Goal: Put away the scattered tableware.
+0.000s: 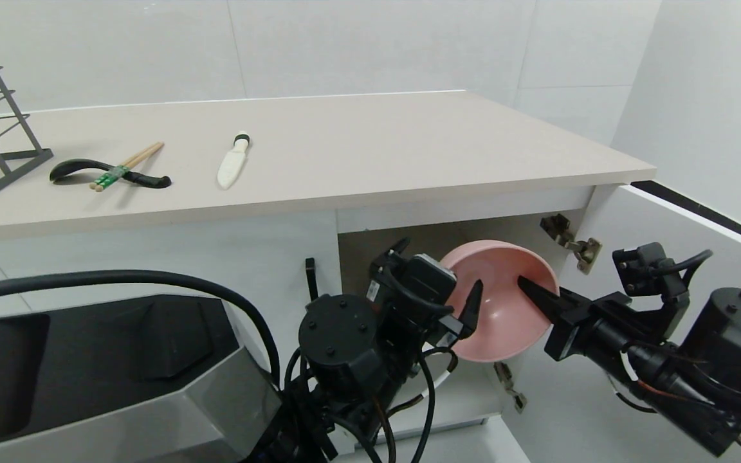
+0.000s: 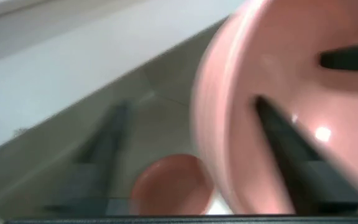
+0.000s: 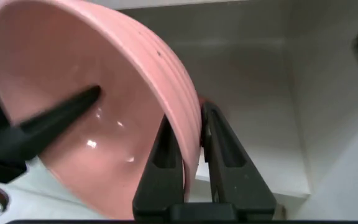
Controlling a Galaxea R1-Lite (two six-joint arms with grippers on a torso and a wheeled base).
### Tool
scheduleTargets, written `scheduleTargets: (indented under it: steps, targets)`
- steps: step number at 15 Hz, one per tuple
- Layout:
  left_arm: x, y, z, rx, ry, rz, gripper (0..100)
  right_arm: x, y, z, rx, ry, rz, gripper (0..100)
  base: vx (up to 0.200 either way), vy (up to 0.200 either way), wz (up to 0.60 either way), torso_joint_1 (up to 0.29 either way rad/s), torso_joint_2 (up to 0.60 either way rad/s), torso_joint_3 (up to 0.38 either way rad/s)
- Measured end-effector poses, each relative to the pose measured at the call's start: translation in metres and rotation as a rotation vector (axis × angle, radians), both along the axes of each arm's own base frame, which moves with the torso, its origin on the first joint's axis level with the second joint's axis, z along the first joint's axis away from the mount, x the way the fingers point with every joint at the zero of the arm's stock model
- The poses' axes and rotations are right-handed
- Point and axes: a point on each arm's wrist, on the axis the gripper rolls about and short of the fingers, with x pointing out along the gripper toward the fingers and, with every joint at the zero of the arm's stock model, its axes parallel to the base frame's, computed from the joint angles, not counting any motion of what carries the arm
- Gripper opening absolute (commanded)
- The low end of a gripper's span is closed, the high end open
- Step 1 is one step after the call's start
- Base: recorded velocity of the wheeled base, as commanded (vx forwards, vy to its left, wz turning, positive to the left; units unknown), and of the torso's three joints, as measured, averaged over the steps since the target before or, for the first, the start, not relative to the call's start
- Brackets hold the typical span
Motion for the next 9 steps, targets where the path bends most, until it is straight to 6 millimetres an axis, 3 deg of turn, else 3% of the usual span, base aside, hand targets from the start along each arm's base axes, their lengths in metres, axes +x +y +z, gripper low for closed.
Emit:
scheduleTargets:
  steps: [5,9]
  targets:
    - [-0.025,0.024,0.003,0.056,0.032,-0.072,100,0.006,-0.001,-0.011,-0.023,0.041,-0.015,0,0.0,0.0,0.0,0.0,0.0,0.0]
    - [-0.046,0.074,0.004,0.135,0.083,-0.19,100,0.011,-0.003,-0.032,-0.068,0.121,-0.036,0,0.0,0.0,0.0,0.0,0.0,0.0]
